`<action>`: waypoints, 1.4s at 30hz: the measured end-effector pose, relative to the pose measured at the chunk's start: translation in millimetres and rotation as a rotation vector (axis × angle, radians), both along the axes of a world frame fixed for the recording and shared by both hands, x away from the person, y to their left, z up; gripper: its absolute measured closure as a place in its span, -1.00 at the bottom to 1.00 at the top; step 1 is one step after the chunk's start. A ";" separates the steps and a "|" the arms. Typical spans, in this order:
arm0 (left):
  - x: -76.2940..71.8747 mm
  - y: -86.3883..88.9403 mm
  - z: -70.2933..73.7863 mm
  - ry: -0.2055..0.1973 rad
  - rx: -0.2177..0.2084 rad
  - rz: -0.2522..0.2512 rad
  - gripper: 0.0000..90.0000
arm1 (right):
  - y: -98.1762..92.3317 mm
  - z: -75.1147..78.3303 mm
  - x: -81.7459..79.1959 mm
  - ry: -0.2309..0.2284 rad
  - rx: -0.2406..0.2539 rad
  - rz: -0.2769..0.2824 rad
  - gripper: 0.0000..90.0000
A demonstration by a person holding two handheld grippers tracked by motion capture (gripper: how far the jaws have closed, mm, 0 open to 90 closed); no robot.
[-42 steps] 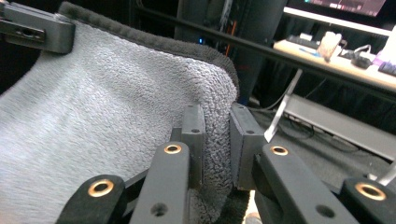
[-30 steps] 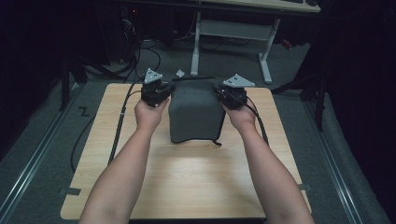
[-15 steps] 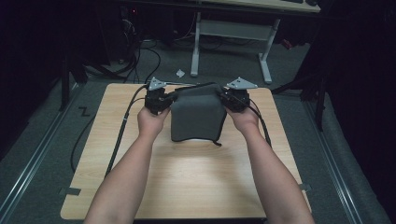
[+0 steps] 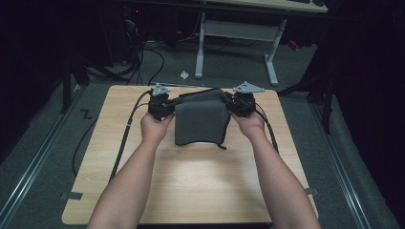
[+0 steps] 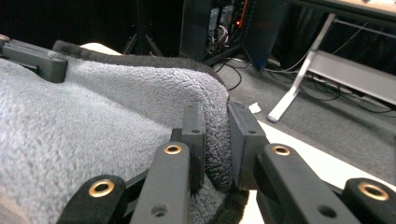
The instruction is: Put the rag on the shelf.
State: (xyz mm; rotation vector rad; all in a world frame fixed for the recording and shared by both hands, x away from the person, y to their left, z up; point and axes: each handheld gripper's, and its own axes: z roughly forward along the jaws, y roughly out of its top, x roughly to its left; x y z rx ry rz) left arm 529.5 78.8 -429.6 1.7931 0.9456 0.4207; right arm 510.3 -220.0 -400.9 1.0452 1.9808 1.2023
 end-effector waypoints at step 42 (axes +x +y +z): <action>-7.1 8.5 -46.1 0.125 -0.020 -0.046 0.91 | -14.9 -55.8 8.8 0.184 0.201 0.004 0.69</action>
